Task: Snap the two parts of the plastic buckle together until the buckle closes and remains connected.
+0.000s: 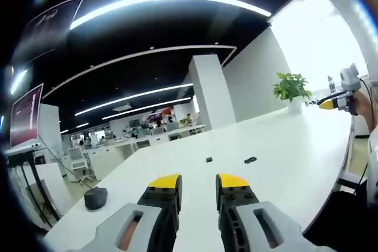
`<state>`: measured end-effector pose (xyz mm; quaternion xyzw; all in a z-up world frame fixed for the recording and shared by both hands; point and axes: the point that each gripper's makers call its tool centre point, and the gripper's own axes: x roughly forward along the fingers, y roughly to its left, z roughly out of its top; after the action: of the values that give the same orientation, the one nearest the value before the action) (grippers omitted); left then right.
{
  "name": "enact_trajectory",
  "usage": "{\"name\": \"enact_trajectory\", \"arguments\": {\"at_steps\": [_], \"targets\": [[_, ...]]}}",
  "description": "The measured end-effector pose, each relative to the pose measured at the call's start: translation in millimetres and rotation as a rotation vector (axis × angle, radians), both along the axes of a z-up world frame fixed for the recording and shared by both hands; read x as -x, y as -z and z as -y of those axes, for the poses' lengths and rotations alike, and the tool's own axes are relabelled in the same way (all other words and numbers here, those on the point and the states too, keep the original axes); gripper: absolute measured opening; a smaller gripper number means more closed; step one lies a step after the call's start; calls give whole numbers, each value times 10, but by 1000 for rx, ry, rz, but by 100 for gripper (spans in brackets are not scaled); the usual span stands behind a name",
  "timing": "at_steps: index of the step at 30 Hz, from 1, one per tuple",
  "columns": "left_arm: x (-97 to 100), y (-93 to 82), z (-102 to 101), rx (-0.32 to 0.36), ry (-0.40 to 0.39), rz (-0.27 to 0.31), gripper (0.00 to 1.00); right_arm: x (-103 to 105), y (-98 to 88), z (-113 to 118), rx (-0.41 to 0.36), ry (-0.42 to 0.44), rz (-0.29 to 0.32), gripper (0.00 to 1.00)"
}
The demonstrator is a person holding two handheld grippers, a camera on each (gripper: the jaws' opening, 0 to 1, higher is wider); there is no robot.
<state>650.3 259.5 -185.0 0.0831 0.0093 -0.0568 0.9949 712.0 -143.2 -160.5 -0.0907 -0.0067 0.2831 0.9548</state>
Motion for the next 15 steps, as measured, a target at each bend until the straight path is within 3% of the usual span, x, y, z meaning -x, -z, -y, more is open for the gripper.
{"name": "enact_trajectory", "arguments": {"at_steps": [15], "targets": [[-14,7,20,6,9,-2,22,-55,-13,-144,15,-54,3,26]]}}
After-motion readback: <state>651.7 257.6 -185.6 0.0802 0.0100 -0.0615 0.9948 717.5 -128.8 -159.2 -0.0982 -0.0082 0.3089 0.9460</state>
